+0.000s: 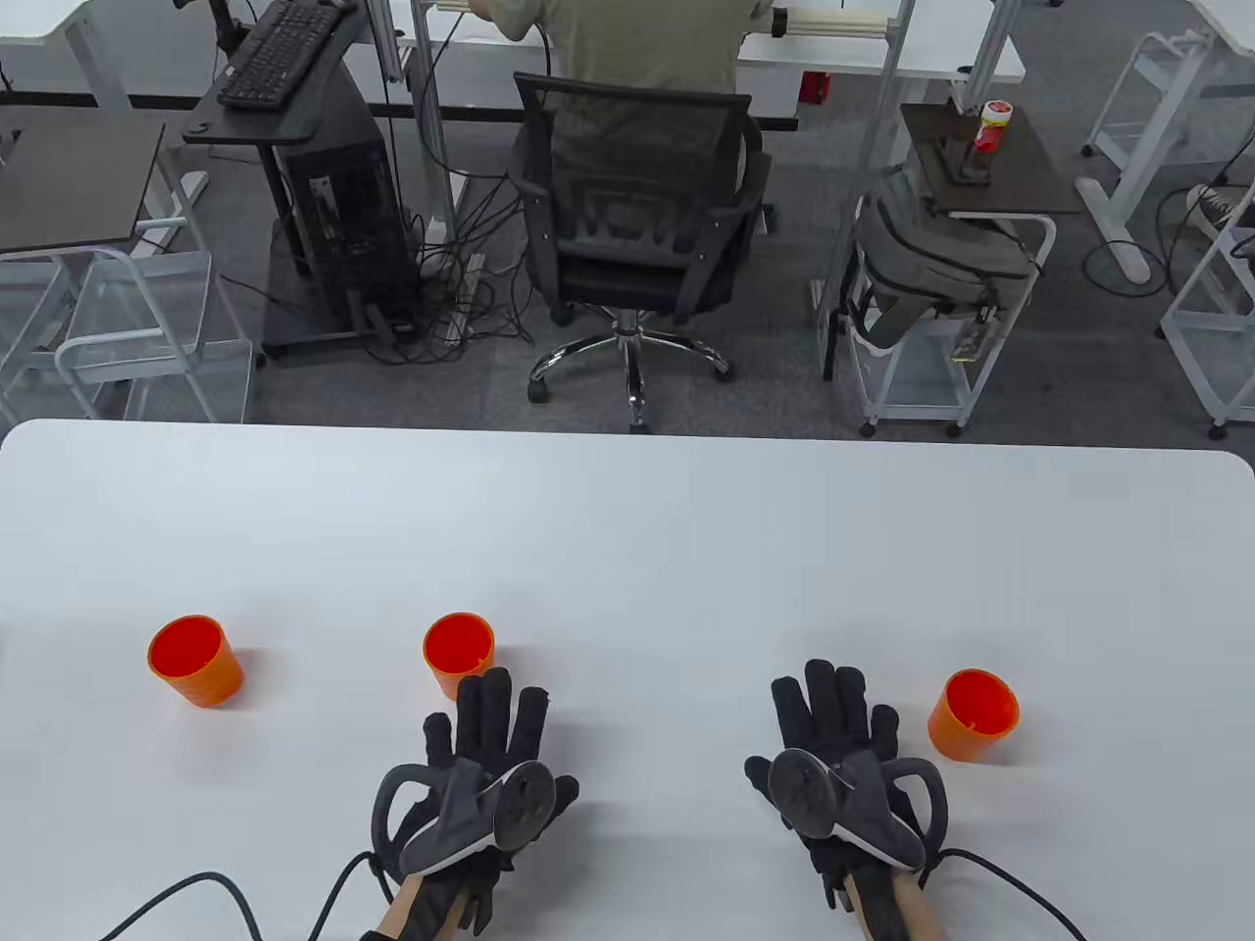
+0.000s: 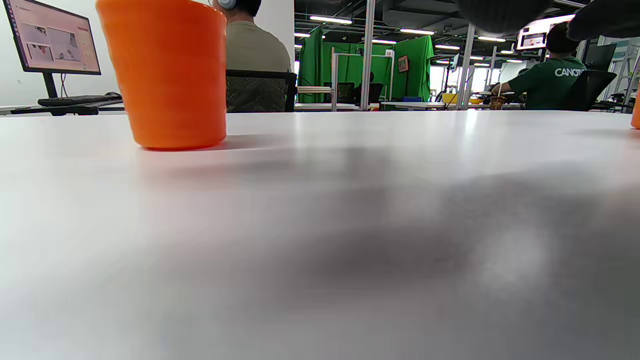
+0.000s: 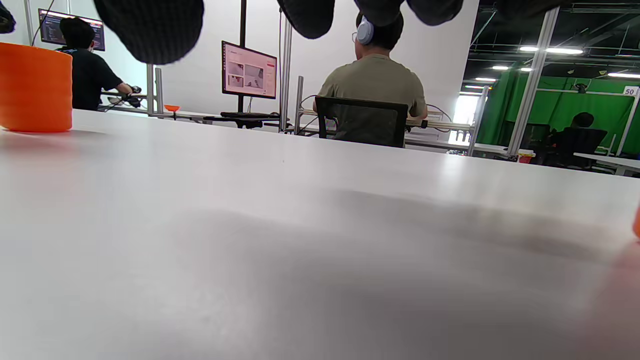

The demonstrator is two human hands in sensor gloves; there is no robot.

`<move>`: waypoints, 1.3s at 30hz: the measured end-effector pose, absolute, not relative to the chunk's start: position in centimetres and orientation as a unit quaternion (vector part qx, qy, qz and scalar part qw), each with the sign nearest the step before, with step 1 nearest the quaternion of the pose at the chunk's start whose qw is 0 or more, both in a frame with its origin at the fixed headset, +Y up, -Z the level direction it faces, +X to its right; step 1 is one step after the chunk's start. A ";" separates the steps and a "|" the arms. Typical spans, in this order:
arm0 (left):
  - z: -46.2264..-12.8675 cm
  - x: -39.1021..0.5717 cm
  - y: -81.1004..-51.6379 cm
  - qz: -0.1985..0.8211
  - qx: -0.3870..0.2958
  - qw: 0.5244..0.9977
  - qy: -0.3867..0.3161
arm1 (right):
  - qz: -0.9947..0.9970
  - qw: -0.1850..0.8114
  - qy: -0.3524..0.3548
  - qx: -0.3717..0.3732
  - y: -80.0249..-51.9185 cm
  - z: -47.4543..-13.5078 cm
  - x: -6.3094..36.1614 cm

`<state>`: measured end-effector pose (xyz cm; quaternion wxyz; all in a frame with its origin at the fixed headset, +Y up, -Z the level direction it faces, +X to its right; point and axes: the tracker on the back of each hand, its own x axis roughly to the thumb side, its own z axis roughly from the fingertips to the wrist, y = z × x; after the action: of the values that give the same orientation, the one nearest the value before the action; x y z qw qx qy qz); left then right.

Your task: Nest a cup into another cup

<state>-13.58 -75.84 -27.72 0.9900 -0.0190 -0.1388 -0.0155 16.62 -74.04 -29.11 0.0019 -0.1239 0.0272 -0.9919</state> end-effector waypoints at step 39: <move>-36.3 -22.9 -74.7 0.223 -0.042 0.968 0.110 | -0.992 -0.038 0.049 -0.109 -73.2 -29.3 18.1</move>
<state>-22.93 -74.71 -36.25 0.9678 -0.0420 0.1100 0.2225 18.11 -73.15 -29.29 -0.0382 -0.1091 0.0494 -0.9921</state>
